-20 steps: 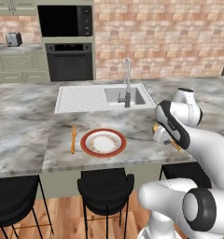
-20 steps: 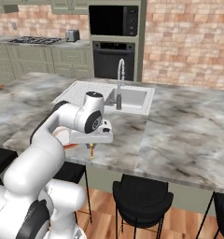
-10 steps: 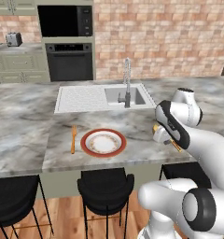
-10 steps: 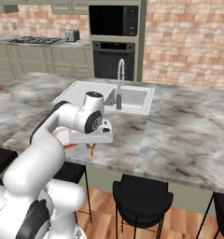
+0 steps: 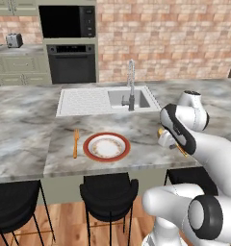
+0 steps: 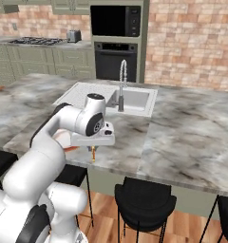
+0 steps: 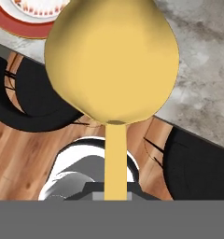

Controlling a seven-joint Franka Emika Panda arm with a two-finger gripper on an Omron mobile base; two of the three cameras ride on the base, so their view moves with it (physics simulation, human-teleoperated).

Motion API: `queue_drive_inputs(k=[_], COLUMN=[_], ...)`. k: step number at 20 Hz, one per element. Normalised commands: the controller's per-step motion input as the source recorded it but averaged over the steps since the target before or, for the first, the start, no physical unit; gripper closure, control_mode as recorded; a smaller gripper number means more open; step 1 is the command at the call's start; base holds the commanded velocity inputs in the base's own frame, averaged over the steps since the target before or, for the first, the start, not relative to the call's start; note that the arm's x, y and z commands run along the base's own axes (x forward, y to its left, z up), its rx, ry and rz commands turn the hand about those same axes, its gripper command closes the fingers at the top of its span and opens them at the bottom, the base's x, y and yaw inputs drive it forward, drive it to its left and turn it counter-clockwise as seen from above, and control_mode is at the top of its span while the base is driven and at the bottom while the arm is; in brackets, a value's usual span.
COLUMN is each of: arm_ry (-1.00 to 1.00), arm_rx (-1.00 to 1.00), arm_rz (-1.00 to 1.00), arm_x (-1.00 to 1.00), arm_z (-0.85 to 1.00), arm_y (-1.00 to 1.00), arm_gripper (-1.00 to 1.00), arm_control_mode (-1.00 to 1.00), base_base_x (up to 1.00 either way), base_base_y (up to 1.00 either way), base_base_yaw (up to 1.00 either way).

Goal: Take the fork and place it on the left side of the plate. Then take the spoon and place it on the right side of the plate. Make sure they're directly next to the plate.

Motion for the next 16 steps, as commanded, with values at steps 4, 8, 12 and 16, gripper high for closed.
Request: queue_drive_inputs(k=[4, 8, 12, 16], arm_ry=[0.00, 0.00, 0.00, 0.00], arm_rx=[-0.04, 0.00, 0.00, 0.00], arm_rz=[-0.16, -0.34, -0.31, -0.24], arm_x=[0.53, 0.69, 0.72, 0.60], arm_z=[-0.18, -0.15, -0.14, -0.28], arm_y=[0.21, 0.35, 0.35, 0.18], arm_gripper=[1.00, 1.00, 1.00, 1.00], arm_control_mode=[-1.00, -1.00, -1.00, -1.00], base_base_x=[0.00, 0.00, 0.00, 0.00], base_base_y=[0.00, 0.00, 0.00, 0.00], base_base_yaw=[0.00, 0.00, 0.00, 0.00])
